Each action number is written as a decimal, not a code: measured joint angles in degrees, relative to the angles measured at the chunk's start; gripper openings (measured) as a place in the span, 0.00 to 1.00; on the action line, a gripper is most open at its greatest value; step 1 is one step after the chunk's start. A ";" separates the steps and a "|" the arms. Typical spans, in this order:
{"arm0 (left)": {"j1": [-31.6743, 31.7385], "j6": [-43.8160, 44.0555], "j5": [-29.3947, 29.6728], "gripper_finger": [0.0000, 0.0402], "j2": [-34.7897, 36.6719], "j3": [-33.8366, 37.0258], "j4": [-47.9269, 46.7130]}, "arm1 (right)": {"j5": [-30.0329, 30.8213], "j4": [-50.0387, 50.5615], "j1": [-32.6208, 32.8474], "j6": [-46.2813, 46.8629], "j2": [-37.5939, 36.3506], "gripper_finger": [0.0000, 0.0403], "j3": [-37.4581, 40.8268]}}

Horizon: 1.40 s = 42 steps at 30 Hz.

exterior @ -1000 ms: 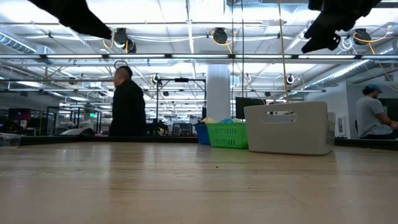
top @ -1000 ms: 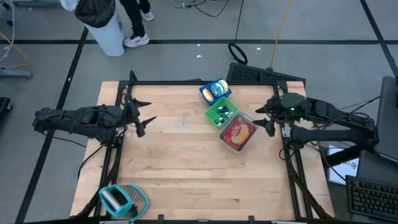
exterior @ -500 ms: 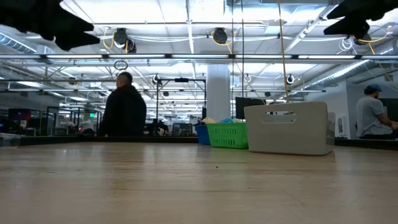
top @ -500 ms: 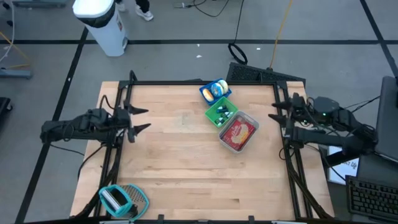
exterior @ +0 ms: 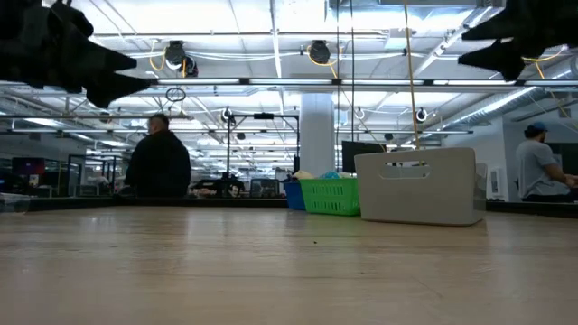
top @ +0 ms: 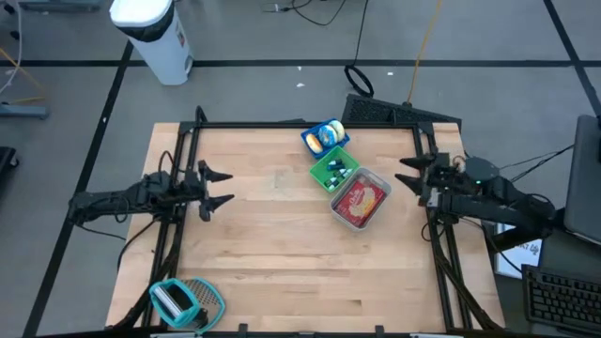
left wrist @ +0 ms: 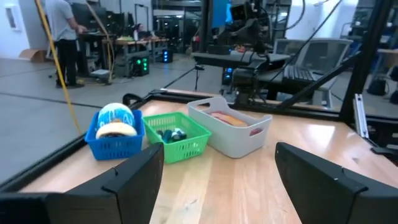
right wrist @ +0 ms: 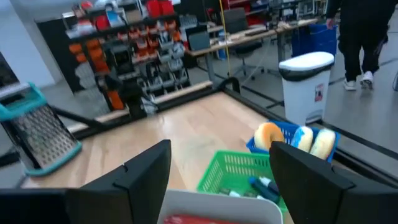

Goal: Pick & Place Food Item
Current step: Return to home position

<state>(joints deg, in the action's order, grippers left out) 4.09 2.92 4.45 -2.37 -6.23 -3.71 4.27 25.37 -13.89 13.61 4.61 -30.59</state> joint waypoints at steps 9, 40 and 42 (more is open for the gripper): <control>2.17 1.74 -6.04 0.77 0.33 1.19 0.87 | -2.78 -7.55 0.01 -6.59 -3.22 0.65 6.70; 4.29 5.40 -10.50 0.77 1.68 5.39 6.07 | -14.33 -40.40 1.65 -4.17 -4.18 0.65 29.55; 4.29 4.26 -10.49 0.77 1.66 5.39 5.95 | -11.96 -37.41 2.68 -5.94 -3.94 0.65 29.59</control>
<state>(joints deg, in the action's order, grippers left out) 8.38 7.18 -6.04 -0.71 -0.84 2.24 -7.68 -12.04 -11.21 7.67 0.68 -0.99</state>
